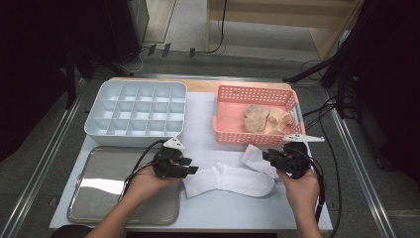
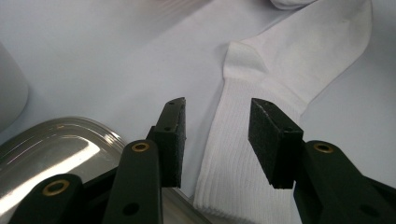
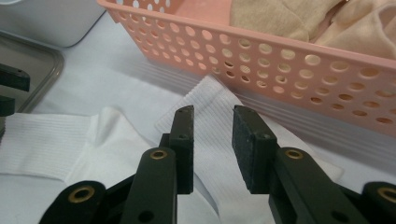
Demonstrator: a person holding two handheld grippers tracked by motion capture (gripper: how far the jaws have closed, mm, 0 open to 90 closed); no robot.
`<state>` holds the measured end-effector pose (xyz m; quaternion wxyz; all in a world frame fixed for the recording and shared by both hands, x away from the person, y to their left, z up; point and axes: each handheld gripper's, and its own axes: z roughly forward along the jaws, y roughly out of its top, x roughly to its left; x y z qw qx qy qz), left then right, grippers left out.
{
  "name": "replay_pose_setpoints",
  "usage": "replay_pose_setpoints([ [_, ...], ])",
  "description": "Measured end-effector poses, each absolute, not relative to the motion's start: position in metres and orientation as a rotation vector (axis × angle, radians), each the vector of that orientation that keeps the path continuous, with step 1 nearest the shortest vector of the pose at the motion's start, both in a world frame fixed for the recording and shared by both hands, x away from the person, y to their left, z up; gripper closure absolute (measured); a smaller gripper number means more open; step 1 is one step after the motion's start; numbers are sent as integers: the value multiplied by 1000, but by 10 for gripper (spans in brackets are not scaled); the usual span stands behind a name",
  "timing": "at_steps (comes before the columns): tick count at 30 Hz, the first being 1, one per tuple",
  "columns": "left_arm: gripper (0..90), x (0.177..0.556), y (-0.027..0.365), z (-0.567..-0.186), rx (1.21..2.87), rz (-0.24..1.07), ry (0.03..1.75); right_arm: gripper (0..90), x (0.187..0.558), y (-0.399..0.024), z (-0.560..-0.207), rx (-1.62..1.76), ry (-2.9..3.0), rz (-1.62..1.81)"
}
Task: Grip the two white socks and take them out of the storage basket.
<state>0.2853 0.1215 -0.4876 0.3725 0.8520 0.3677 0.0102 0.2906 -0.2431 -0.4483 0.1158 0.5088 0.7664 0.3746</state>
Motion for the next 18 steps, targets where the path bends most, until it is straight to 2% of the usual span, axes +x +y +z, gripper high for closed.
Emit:
replay_pose_setpoints([
  [4, 578, 285, 121, -488, 2188, 25, 944, 663, 293, -240, -455, 1503, 2253, 1095],
  [11, 578, 284, 119, -488, 2194, 23, 937, 648, 295, -227, -469, 1506, 2310, 1093],
  [18, 578, 284, 119, -488, 2193, 22, 936, 550, 298, -211, -483, 1489, 2349, 1038],
])
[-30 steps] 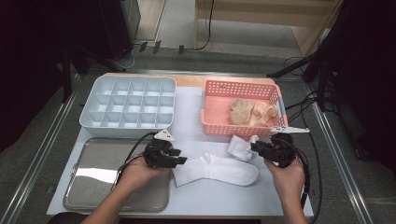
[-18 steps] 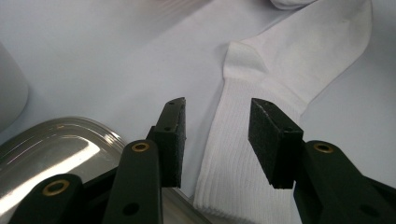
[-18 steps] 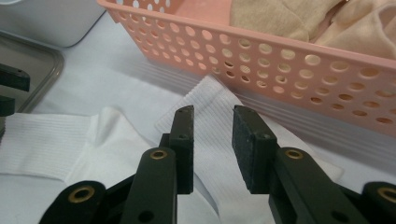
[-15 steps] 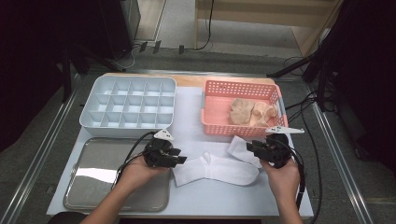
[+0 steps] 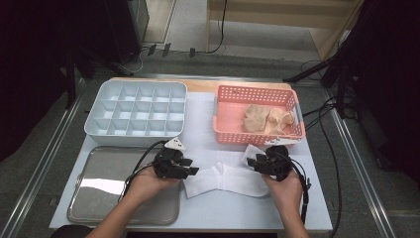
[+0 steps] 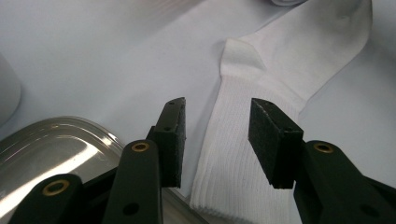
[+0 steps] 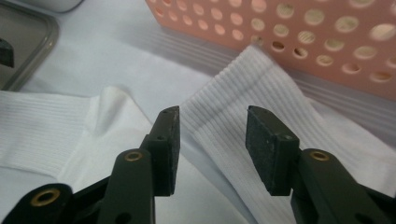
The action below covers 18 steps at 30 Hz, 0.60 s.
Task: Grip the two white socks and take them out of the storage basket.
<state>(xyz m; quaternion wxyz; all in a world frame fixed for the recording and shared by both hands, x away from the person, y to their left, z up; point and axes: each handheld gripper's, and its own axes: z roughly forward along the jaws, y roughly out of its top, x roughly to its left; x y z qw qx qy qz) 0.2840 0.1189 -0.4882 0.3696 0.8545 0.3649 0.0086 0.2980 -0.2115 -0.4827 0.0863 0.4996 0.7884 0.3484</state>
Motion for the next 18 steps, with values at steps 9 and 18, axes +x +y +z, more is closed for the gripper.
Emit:
replay_pose_setpoints([
  [9, 578, 284, 119, -488, 2194, 20, 937, 460, 304, -206, -502, 1508, 2376, 944],
  [18, 578, 284, 118, -489, 2196, 20, 939, 581, 300, -190, -509, 1372, 2323, 773],
])
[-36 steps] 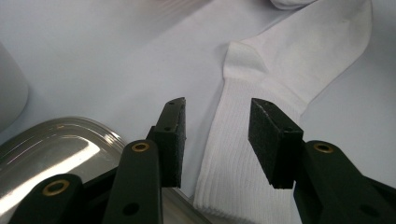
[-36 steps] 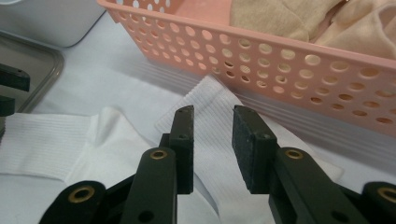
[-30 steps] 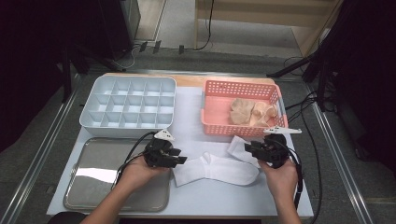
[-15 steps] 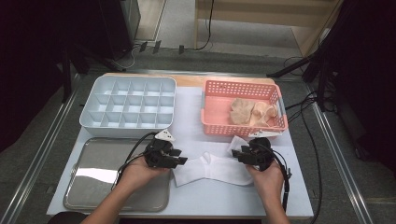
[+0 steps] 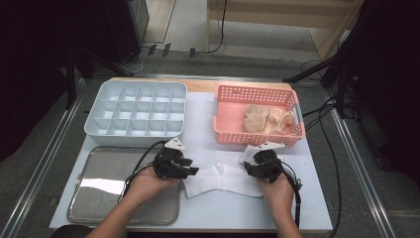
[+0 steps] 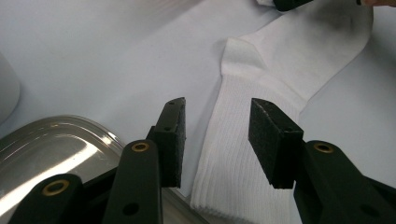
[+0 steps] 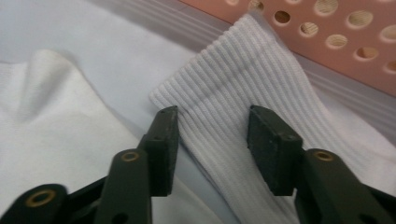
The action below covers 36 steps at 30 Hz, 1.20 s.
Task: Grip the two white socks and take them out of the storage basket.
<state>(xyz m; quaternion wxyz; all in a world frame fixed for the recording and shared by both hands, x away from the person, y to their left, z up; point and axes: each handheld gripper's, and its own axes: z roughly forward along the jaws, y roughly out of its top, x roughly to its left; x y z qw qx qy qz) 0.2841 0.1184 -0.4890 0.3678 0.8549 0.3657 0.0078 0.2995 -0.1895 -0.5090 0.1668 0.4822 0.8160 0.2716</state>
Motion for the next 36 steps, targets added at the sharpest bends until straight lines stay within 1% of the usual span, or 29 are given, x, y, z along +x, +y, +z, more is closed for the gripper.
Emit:
replay_pose_setpoints([
  [2, 577, 284, 118, -489, 2197, 20, 938, 633, 300, -188, -509, 1382, 2306, 763],
  [3, 578, 284, 118, -489, 2199, 19, 936, 671, 300, -189, -509, 1397, 2302, 763],
  [4, 578, 284, 118, -489, 2197, 19, 936, 730, 302, -190, -508, 1408, 2300, 757],
  [5, 577, 284, 118, -489, 2199, 21, 937, 763, 303, -192, -508, 1418, 2298, 757],
  [6, 577, 284, 118, -489, 2196, 20, 938, 790, 305, -194, -507, 1430, 2296, 764],
  [8, 577, 284, 119, -489, 2193, 18, 940, 805, 309, -201, -506, 1488, 2314, 810],
  [12, 578, 285, 119, -489, 2188, 15, 942, 819, 315, -212, -501, 1568, 2346, 881],
  [18, 578, 285, 120, -488, 2184, 19, 942, 824, 312, -220, -471, 1521, 2315, 1012],
  [22, 578, 284, 120, -487, 2179, 21, 937, 823, 307, -217, -450, 1435, 2332, 1124],
  [25, 578, 284, 119, -487, 2171, 20, 940, 822, 303, -209, -444, 1390, 2366, 1174],
  [29, 578, 283, 119, -486, 2169, 20, 936, 818, 300, -193, -445, 1326, 2432, 1188],
  [32, 578, 283, 119, -486, 2170, 20, 934, 813, 298, -180, -453, 1296, 2507, 1190],
  [36, 578, 284, 120, -486, 2170, 18, 937, 784, 294, -167, -469, 1266, 2573, 1128],
])
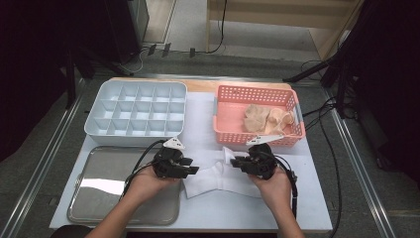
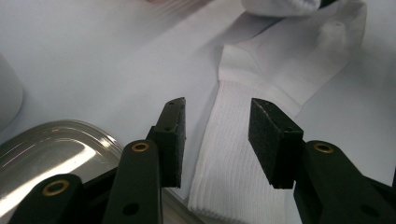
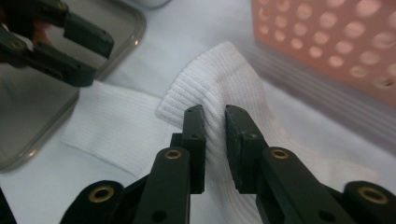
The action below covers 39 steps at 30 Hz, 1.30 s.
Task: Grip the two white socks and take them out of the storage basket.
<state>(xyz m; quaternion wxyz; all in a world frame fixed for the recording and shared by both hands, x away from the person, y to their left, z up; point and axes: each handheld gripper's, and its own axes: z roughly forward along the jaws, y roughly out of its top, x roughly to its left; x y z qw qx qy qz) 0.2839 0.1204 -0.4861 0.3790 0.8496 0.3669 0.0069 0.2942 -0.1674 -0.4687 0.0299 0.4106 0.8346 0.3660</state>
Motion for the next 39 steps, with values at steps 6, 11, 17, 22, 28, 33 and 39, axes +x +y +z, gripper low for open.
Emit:
replay_pose_setpoints([
  [6, 578, 284, 121, -486, 2171, 16, 937, 719, 297, -161, -483, 1304, 2614, 1106],
  [11, 577, 284, 120, -486, 2173, 17, 936, 735, 300, -159, -488, 1307, 2625, 1077],
  [17, 578, 284, 120, -487, 2177, 17, 938, 640, 295, -154, -481, 1295, 2601, 1149],
  [22, 577, 284, 120, -486, 2177, 16, 934, 497, 291, -142, -482, 1266, 2614, 1150],
  [28, 578, 284, 121, -486, 2175, 15, 937, 493, 290, -132, -494, 1245, 2649, 1026],
  [33, 577, 284, 122, -486, 2169, 17, 940, 744, 292, -134, -496, 1271, 2624, 996],
  [39, 577, 284, 122, -486, 2169, 18, 941, 814, 294, -143, -488, 1314, 2595, 1047],
])
